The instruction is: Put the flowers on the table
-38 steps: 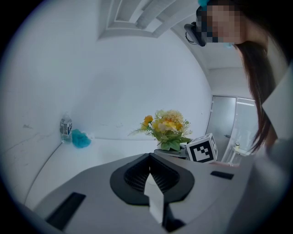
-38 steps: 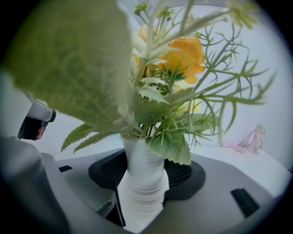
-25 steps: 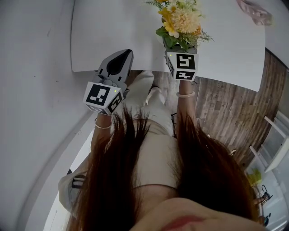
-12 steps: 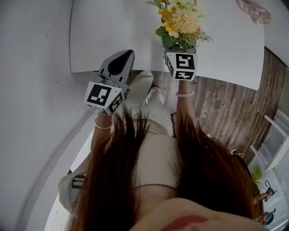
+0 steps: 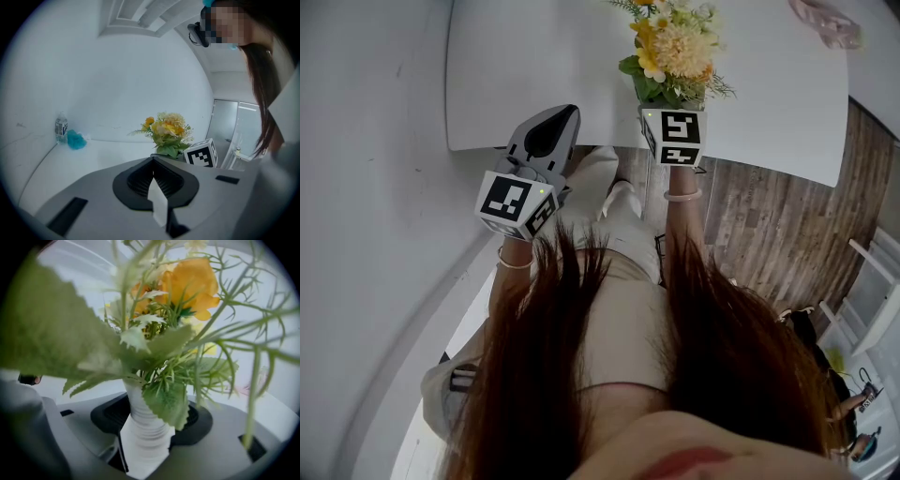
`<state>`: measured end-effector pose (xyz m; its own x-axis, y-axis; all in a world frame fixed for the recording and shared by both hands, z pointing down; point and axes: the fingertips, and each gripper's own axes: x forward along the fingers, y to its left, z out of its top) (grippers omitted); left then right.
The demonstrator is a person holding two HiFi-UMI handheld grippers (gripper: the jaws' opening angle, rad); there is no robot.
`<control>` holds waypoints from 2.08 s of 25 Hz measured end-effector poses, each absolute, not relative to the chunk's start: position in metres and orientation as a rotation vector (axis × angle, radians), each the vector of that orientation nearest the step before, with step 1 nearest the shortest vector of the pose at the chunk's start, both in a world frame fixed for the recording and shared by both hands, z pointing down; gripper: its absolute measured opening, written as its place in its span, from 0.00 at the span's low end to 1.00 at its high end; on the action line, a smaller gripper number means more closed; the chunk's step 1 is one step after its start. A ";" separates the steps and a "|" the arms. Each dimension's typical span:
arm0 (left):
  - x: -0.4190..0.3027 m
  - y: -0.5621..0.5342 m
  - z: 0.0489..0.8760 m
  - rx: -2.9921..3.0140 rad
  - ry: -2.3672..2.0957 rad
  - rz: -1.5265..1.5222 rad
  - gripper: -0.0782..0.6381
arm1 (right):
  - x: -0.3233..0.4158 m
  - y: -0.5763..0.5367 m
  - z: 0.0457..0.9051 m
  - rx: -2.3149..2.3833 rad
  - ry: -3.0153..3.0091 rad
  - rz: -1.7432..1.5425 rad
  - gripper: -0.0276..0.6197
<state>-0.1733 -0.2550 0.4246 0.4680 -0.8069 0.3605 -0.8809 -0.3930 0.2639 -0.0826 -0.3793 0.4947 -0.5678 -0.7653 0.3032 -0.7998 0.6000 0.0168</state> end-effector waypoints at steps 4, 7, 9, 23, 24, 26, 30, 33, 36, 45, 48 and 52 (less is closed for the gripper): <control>-0.174 -0.254 0.424 2.310 -1.423 0.217 0.11 | -0.080 -0.377 0.495 1.290 -2.545 0.189 0.44; -0.172 -0.251 0.423 2.317 -1.407 0.224 0.11 | -0.078 -0.373 0.496 1.297 -2.537 0.193 0.44; -0.171 -0.250 0.424 2.321 -1.405 0.220 0.11 | -0.076 -0.370 0.497 1.304 -2.530 0.196 0.44; -0.146 -0.239 0.409 2.380 -1.353 0.217 0.11 | -0.050 -0.345 0.492 1.340 -2.503 0.230 0.44; -0.145 -0.237 0.408 2.381 -1.351 0.217 0.11 | -0.048 -0.343 0.491 1.341 -2.503 0.229 0.44; -0.143 -0.232 0.407 2.383 -1.349 0.214 0.11 | -0.046 -0.339 0.490 1.346 -2.500 0.228 0.44; -0.139 -0.225 0.404 2.395 -1.346 0.205 0.11 | -0.041 -0.329 0.488 1.359 -2.490 0.230 0.44; -0.136 -0.219 0.401 2.404 -1.344 0.203 0.11 | -0.038 -0.321 0.485 1.359 -2.491 0.234 0.44; -0.131 -0.214 0.398 2.411 -1.338 0.198 0.11 | -0.033 -0.315 0.483 1.358 -2.489 0.233 0.44; -0.117 -0.203 0.393 2.450 -1.313 0.170 0.11 | -0.023 -0.294 0.473 1.366 -2.488 0.233 0.44; -0.112 -0.199 0.389 2.462 -1.309 0.157 0.12 | -0.019 -0.287 0.469 1.367 -2.485 0.236 0.44; -0.104 -0.195 0.385 2.477 -1.297 0.148 0.11 | -0.010 -0.279 0.467 1.390 -2.487 0.254 0.42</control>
<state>-0.1037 -0.1953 0.3854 0.5780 -0.7781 0.2460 -0.8135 -0.5256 0.2489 -0.0095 -0.2787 0.4666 -0.4977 -0.8037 0.3261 -0.8531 0.5215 -0.0166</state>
